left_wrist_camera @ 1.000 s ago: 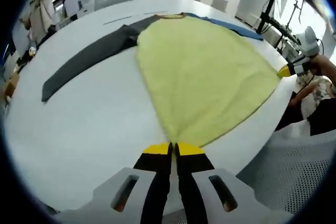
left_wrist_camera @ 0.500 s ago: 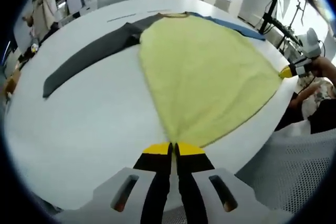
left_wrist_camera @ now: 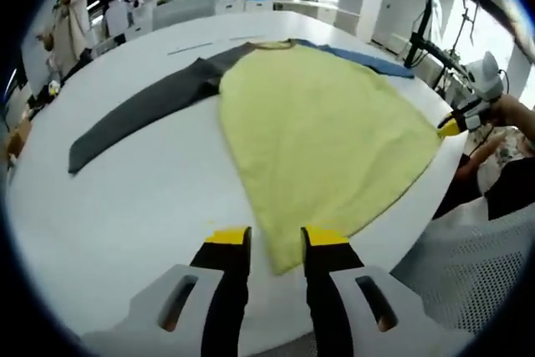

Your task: Fold the garment on the visible template until the final outline fits inside the template.

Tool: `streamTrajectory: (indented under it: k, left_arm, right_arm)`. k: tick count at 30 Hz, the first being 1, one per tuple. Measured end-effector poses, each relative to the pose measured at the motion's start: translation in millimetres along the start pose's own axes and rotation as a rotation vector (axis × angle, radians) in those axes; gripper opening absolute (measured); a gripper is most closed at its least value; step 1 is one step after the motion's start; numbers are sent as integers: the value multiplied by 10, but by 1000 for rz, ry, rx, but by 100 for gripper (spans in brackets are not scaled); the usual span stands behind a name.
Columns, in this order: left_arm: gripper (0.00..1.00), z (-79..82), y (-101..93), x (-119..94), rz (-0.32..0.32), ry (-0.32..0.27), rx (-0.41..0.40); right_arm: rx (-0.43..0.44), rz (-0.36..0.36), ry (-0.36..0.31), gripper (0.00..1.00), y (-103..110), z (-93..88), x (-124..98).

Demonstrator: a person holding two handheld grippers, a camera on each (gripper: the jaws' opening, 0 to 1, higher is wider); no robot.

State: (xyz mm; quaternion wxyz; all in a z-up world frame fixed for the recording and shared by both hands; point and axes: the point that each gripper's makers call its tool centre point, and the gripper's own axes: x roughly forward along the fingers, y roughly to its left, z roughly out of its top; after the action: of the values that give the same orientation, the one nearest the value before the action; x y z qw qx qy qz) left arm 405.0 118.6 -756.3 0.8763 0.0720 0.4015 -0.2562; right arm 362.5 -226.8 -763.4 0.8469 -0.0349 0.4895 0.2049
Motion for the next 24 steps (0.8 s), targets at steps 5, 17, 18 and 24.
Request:
streamTrajectory:
  k: [5, 17, 18, 24]
  left_arm:
    - [45, 85, -28, 16, -18, -40, 34]
    - [75, 302, -90, -20, -95, -163, -7]
    - [76, 322, -93, -27, -97, -172, -5]
    - [85, 496, -199, -78, -155, -241, 47]
  right_arm:
    - [-42, 20, -64, 29, 10, 152, -38]
    - [-43, 71, -151, 75, -25, 334, -122]
    - [-41, 73, -157, 77, -34, 346, -129]
    - [21, 68, -221, 85, -194, 491, -208]
